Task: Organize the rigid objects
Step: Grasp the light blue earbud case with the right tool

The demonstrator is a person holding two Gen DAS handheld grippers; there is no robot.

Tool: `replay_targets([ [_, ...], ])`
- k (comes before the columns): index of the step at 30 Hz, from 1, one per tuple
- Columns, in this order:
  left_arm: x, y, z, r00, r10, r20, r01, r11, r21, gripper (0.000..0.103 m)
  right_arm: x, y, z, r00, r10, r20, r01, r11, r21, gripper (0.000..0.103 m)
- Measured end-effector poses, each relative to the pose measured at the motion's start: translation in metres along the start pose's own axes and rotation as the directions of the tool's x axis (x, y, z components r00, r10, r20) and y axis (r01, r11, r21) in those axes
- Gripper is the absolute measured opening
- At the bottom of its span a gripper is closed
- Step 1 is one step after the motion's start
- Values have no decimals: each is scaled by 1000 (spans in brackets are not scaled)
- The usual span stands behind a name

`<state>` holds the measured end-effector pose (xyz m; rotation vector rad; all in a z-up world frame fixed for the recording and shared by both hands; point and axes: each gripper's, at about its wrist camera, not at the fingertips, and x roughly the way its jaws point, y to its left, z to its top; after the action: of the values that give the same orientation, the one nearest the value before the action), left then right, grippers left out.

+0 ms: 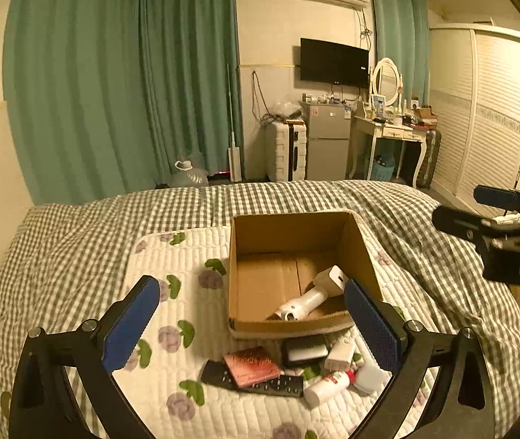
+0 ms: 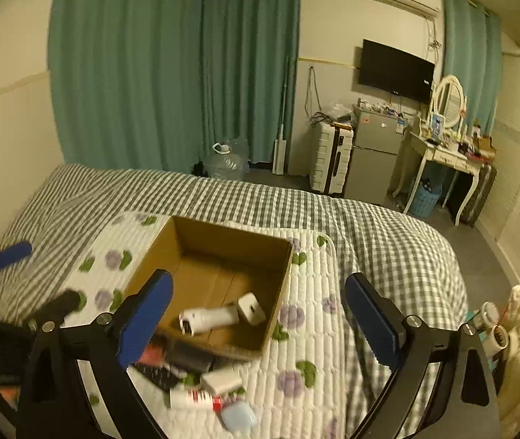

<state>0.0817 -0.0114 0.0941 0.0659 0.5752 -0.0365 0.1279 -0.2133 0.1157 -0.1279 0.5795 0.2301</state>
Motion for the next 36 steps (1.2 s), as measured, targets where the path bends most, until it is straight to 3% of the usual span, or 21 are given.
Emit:
replay_targets([
  [5,-6,0,-22,999,30,-16,-30,999,-18,103,-14,5,-25,1000,6,-20,-6,1000,-28,96],
  [13,45,-12,-85,992,55,-116,-58,998,-28,103,41,12,-95,984,30,-177,-47,994,-96,96],
  [19,87,-27,-121,976,39,-214,-48,998,-38,103,96,-2,-145,957,51,-287,-75,995,-72,96],
  [26,116,-41,-143,950,32,-311,-35,999,-3,103,132,5,-197,920,71,-386,-141,978,-156,94],
  [29,121,-43,-145,942,29,-335,-31,1000,1,103,143,20,-216,902,86,-423,-187,961,-204,87],
  [32,123,-46,-148,935,21,-353,-19,1000,10,103,150,32,-225,903,61,-425,-185,949,-256,78],
  [33,125,-47,-149,932,20,-363,-15,1000,16,103,153,36,-227,903,42,-427,-176,944,-280,69],
  [34,126,-48,-149,929,17,-369,-10,1000,20,103,153,38,-227,904,24,-427,-164,942,-294,53],
  [36,128,-51,-148,925,11,-380,4,999,37,103,150,34,-223,906,23,-424,-159,945,-287,49],
])
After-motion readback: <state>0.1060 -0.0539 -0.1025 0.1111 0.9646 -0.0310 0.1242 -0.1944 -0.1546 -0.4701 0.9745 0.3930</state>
